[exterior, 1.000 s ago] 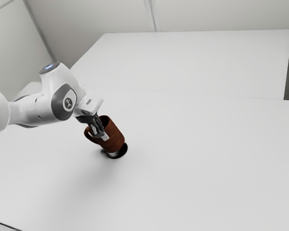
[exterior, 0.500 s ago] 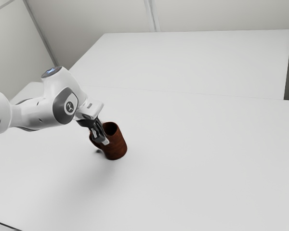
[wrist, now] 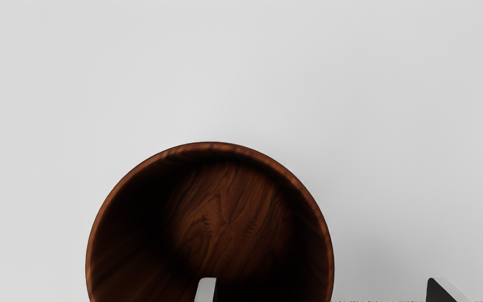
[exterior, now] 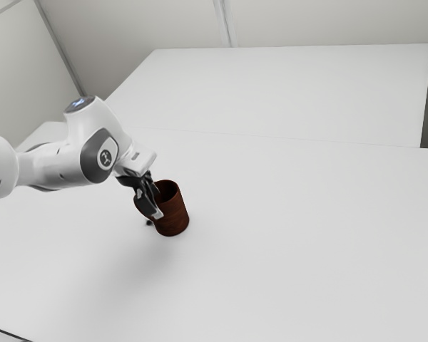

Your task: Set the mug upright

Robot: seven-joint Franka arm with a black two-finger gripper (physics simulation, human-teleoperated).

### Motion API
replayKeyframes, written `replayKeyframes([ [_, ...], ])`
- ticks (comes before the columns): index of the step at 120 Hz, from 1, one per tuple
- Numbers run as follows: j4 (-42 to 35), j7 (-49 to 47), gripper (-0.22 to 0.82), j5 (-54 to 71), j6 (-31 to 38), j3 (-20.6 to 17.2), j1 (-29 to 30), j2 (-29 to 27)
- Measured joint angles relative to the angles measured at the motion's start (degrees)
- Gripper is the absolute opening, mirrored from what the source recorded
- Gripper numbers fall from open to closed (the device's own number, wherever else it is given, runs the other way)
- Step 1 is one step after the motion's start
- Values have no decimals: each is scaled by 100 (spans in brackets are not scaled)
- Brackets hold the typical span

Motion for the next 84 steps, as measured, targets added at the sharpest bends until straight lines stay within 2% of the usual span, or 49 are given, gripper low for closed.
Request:
replayKeyframes([
  [16,231,-218,57,64,-222,-22,0,-104],
  [28,464,-791,58,146,-527,-32,5,-236],
  [56,2352,-2555,60,854,-2161,80,-16,15],
  [60,2510,-2767,60,914,-2374,238,-181,40],
  [73,3199,-3396,60,1161,-3019,1330,-1308,274],
  [84,3835,-3872,60,1316,-3441,1990,-2012,612],
])
